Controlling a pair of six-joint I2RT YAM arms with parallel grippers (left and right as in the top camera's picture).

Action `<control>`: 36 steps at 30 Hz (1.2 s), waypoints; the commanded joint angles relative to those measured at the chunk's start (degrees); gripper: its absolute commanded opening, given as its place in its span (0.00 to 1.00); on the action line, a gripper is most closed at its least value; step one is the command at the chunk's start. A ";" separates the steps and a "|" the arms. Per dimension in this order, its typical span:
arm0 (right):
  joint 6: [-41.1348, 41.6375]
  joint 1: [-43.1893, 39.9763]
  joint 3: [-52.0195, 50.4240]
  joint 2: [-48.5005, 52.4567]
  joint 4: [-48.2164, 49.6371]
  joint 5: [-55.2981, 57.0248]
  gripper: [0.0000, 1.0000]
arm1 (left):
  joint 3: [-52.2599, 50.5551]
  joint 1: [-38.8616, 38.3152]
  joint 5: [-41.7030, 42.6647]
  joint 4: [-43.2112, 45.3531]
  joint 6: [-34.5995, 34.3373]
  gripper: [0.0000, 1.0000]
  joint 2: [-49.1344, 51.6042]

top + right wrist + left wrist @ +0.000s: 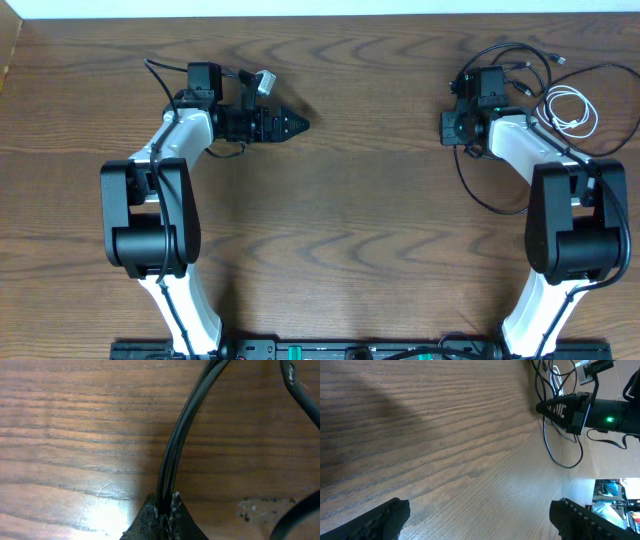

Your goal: Untangle cables

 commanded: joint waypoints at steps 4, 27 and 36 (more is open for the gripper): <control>-0.70 -0.20 1.01 1.44 0.61 3.39 0.81 | 0.57 -0.11 -0.52 0.11 0.33 0.95 -1.18; -1.46 4.07 0.96 -1.88 5.18 -6.73 0.99 | 0.57 -0.11 -0.52 0.11 0.35 0.96 -1.18; -5.03 3.98 0.17 -1.86 -7.82 -6.49 0.99 | 0.57 -0.11 -0.52 0.11 0.35 0.96 -1.18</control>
